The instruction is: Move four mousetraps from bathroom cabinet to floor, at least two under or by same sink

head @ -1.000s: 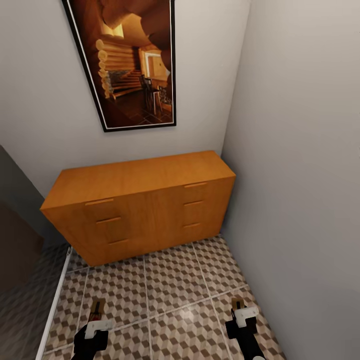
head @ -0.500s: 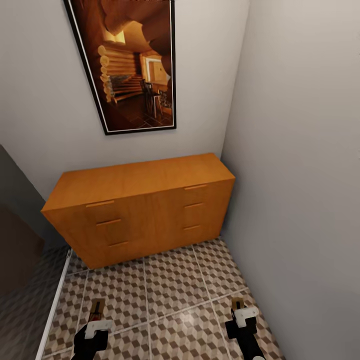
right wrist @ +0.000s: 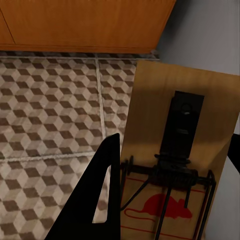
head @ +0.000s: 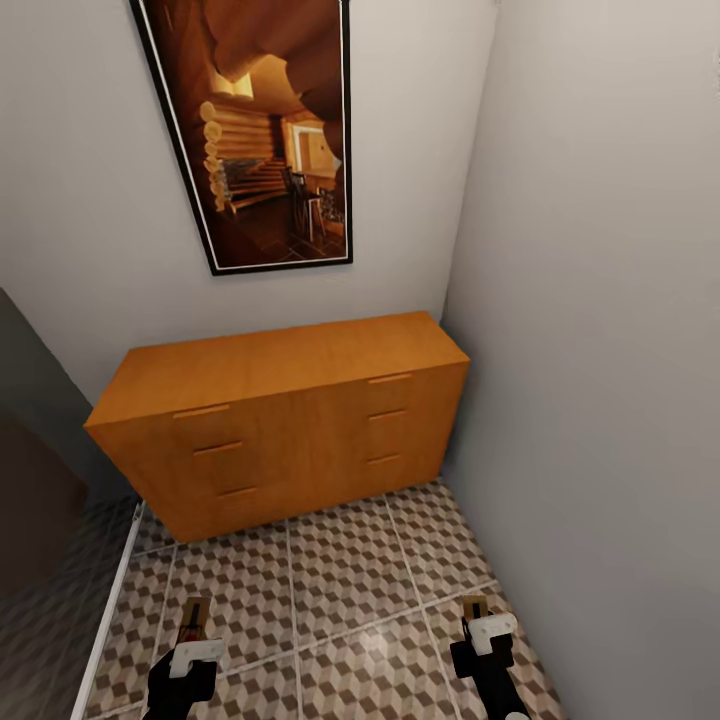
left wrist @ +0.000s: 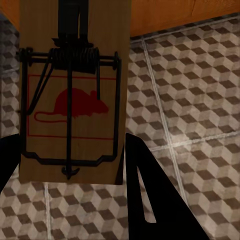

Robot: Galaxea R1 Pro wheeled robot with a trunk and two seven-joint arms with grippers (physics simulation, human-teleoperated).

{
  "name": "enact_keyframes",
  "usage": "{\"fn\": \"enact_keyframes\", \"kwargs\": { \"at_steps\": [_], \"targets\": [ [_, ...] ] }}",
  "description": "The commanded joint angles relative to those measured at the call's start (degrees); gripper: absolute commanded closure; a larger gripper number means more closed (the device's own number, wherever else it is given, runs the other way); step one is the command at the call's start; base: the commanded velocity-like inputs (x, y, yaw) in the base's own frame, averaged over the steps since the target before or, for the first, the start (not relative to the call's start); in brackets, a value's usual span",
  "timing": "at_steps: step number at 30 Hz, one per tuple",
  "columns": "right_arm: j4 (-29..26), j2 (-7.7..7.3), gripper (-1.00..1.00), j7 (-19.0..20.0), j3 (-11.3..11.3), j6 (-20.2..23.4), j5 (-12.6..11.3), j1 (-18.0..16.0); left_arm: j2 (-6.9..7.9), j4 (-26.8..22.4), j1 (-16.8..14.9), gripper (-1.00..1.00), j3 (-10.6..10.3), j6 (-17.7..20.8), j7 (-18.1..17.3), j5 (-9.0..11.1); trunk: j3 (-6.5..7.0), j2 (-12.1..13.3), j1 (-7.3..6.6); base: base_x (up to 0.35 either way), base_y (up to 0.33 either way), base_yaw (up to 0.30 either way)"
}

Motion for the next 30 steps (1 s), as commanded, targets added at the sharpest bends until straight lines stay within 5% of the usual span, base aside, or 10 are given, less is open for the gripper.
{"fn": "enact_keyframes", "kwargs": {
  "at_steps": [1,30],
  "targets": [
    [0.0,-0.04,1.00,-0.1,0.5,-0.2,-0.7,-0.1,-0.01,0.0,0.0,1.00,-0.4,-0.1,0.4,0.0,-0.04,-0.1,0.03,0.000,0.000,0.000],
    [0.0,-0.04,1.00,-0.1,0.5,-0.2,-0.7,0.0,-0.01,0.0,0.0,1.00,-0.4,-0.1,0.4,0.0,1.72,-0.1,0.03,0.000,0.000,0.000]
  ]
}}
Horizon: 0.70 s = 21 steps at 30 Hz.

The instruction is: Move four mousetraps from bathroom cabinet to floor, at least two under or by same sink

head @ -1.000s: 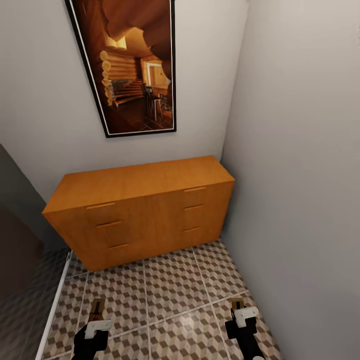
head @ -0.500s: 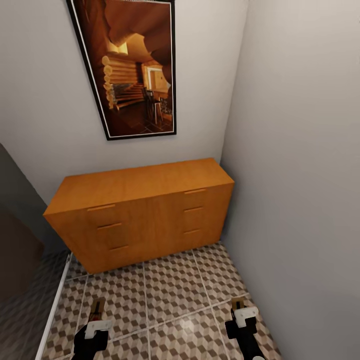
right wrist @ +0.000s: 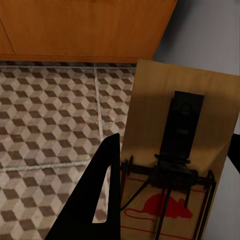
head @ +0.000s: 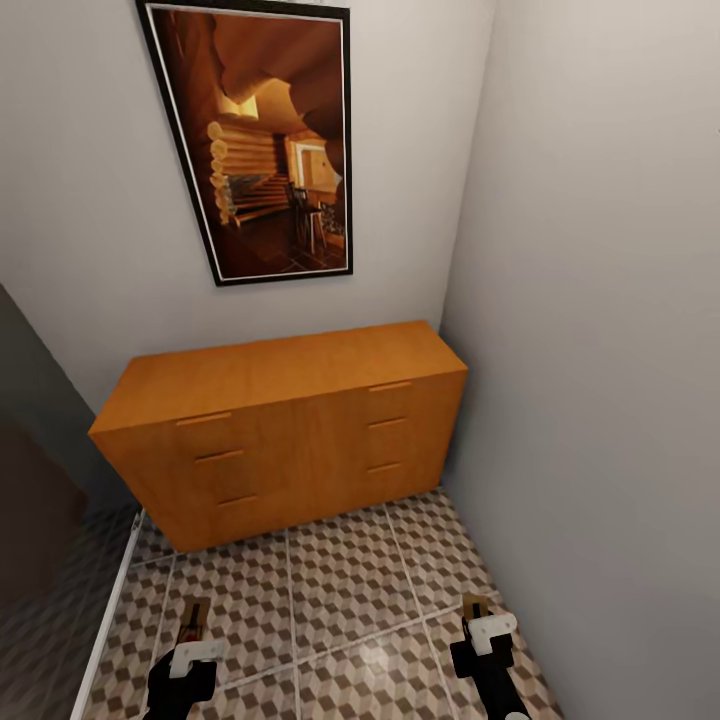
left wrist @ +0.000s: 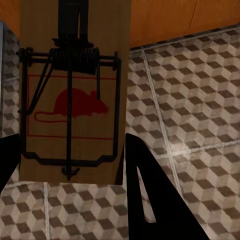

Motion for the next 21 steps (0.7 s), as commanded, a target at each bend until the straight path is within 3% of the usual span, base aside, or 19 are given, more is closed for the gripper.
{"fn": "enact_keyframes", "kwargs": {
  "at_steps": [1,21],
  "targets": [
    [0.0,-0.04,1.00,-0.1,0.5,-0.2,-0.7,-0.1,-0.01,0.0,0.0,1.00,-0.4,-0.1,0.4,0.0,-0.04,-0.1,0.03,0.000,0.000,0.000],
    [0.0,-0.04,1.00,-0.1,0.5,-0.2,-0.7,-0.1,-0.01,0.0,0.0,1.00,-0.4,-0.1,0.4,0.0,1.16,-0.1,0.03,0.000,0.000,0.000]
  ]
}}
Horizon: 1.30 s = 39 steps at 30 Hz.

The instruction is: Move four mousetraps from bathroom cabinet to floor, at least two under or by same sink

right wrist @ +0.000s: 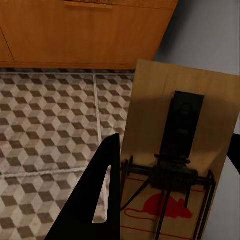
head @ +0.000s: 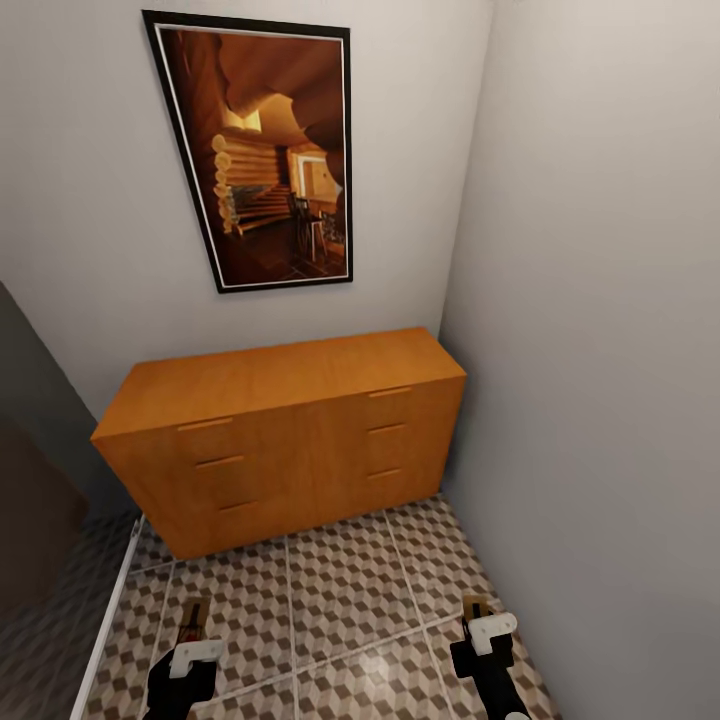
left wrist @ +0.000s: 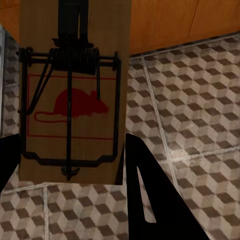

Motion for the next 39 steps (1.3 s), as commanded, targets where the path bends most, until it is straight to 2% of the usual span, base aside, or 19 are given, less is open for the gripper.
{"fn": "enact_keyframes", "kwargs": {
  "at_steps": [1,39],
  "targets": [
    [0.0,-0.04,1.00,-0.1,0.5,-0.2,-0.7,-0.1,-0.01,0.0,0.0,1.00,-0.4,-0.1,0.4,0.0,-0.05,-0.1,0.03,0.000,0.000,0.000],
    [0.0,-0.04,1.00,-0.1,0.5,-0.2,-0.7,-0.1,-0.01,0.0,-0.1,1.00,-0.4,-0.1,0.4,0.0,2.06,-0.1,0.03,0.000,0.000,0.000]
  ]
}}
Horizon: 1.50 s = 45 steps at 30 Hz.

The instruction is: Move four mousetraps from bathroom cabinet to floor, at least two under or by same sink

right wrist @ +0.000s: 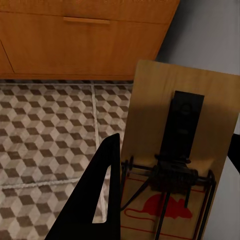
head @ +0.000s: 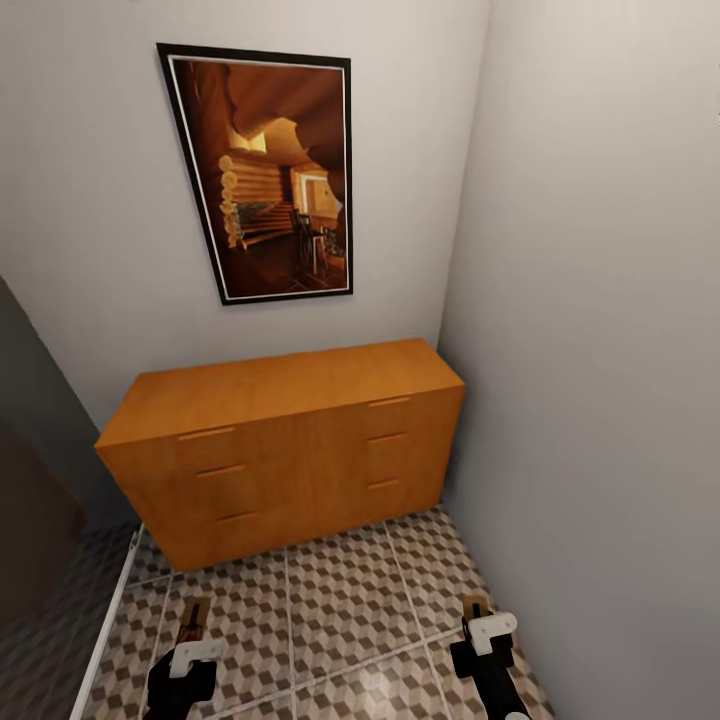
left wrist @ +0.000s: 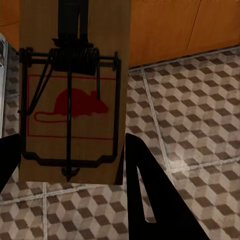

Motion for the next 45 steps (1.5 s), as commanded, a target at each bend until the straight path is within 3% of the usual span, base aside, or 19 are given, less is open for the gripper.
{"fn": "enact_keyframes", "kwargs": {
  "at_steps": [1,45],
  "targets": [
    [0.0,-0.04,1.00,-0.1,0.5,-0.2,-0.7,-0.1,-0.01,0.0,0.0,1.00,-0.4,-0.1,0.4,0.0,-0.06,-0.1,0.03,0.000,0.000,0.000],
    [0.0,-0.01,1.00,-0.1,0.5,-0.2,-0.7,-0.1,-0.01,0.0,0.0,1.00,-0.4,-0.1,0.4,0.0,1.86,-0.1,0.03,0.000,0.000,0.000]
  ]
}}
